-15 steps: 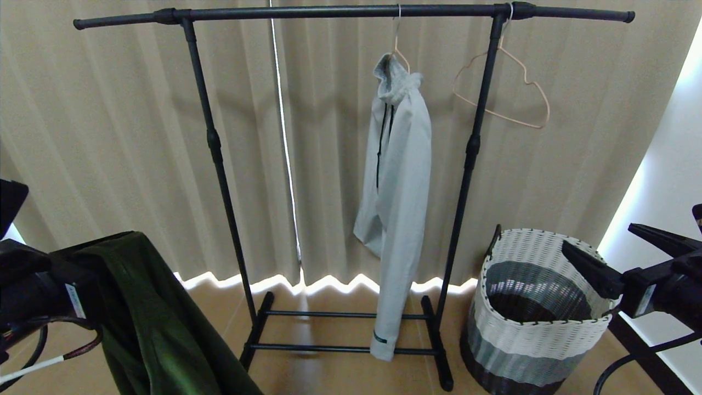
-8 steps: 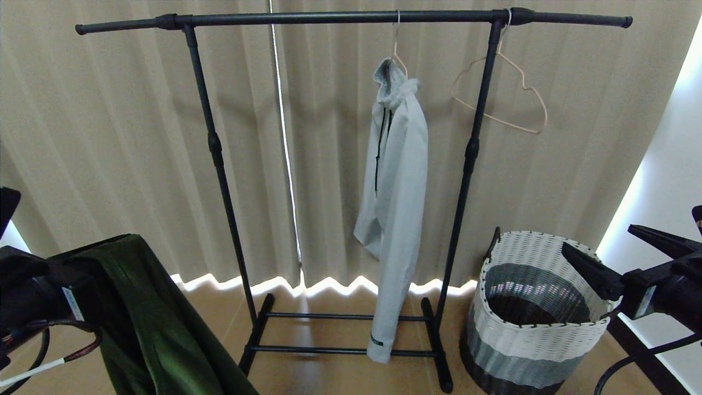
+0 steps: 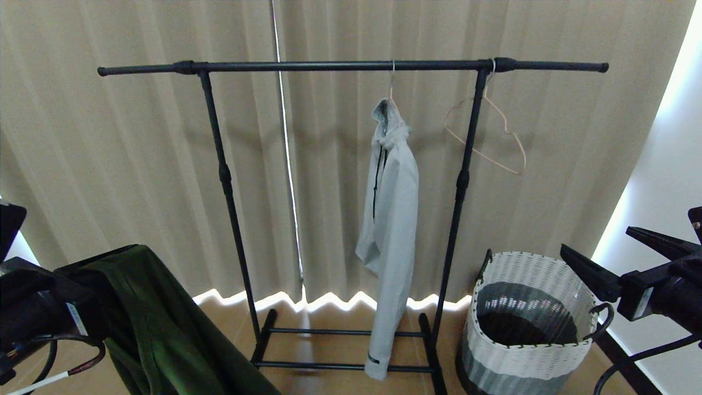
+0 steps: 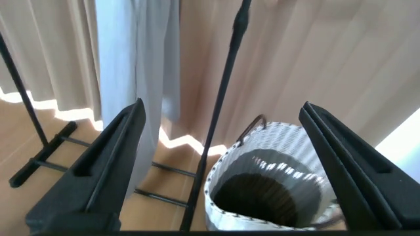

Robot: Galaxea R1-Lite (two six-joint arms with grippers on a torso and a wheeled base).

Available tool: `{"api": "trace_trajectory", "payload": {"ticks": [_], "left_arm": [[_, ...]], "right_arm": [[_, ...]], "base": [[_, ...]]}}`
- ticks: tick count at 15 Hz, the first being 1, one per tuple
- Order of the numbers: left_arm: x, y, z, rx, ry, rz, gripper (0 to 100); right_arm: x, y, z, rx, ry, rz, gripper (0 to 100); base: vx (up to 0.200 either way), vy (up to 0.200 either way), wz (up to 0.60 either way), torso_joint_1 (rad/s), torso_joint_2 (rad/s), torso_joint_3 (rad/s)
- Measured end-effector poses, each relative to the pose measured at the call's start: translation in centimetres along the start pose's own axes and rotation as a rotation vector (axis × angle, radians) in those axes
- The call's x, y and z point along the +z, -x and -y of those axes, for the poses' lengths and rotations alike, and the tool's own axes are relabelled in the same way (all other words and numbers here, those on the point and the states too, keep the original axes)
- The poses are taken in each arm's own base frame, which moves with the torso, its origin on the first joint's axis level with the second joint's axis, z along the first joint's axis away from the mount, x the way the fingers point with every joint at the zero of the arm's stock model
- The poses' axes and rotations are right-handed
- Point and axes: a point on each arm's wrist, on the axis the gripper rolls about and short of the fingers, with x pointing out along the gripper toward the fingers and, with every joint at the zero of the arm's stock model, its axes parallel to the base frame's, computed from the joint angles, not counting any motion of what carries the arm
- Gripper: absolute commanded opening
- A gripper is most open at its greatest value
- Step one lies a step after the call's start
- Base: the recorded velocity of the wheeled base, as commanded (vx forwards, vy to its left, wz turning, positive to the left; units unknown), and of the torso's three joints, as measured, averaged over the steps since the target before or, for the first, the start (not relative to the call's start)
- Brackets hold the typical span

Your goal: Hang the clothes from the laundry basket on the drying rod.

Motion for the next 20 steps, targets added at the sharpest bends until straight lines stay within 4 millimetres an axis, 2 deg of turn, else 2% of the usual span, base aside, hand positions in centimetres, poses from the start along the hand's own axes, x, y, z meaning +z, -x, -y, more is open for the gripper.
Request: {"api": "trace_trajectory", "payload": {"ticks": [5, 10, 12, 15, 20], "left_arm": [[0.9, -0.3, -0.1, -0.015, -0.071, 0.029, 0], [1.1, -1.9, -0.3, -0.085, -0.087, 0.067, 0], [0.9, -3.4, -0.8, -0.062, -0.098, 0.114, 0], [-0.6, -4.4, -0.9, -0.058, -0.107, 0.072, 0], [-1.5, -3.2, -0.5, -0.103, -0.148, 0.068, 0]], "right_arm": [[-0.2, -0.1, 0.0, 0.001, 0.002, -0.012, 100], [0.0, -0.4, 0.1, -0.010, 0.014, -0.016, 100], [0.6, -0.9, 0.5, -0.034, 0.011, -0.025, 100], [0.9, -1.7, 1.2, -0.054, 0.008, -0.178, 100], [2.4, -2.1, 1.5, -0.058, 0.000, -0.267, 100]], "base": [[0.000, 0.000, 0.00, 0.308, -0.48, -0.262], [0.000, 0.000, 0.00, 0.240, -0.50, -0.264], [0.000, 0.000, 0.00, 0.251, -0.52, -0.271], [0.000, 0.000, 0.00, 0.185, -0.38, -0.199], [0.000, 0.000, 0.00, 0.019, -0.04, -0.018]]}}
